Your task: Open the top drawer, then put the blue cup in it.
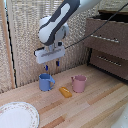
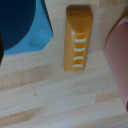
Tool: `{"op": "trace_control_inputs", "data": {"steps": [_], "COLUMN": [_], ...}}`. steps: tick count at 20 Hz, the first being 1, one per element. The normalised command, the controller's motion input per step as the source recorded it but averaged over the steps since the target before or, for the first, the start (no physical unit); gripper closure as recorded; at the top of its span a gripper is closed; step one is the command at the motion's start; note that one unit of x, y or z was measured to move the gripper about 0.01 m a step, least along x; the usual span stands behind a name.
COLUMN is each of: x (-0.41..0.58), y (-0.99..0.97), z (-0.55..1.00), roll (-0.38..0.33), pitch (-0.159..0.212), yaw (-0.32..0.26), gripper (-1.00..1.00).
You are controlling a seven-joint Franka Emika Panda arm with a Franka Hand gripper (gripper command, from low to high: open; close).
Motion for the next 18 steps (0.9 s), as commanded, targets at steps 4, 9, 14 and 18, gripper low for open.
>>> {"op": "trace_control_inputs", "data": {"steps": [4,9,14,18], "x": [0.155,0.086,0.056,0.009], "y": [0.0,0.0,0.0,0.01], "z": [-0.43,-0.4,-0.32,-0.19], "roll": [0.003,0.0,0.0,0.004], "pitch": [-0.042,-0.042,-0.003,-0.003], "yaw": [0.0,0.0,0.001,0.022], "gripper": [-1.0,-1.0,-1.0,1.0]}}
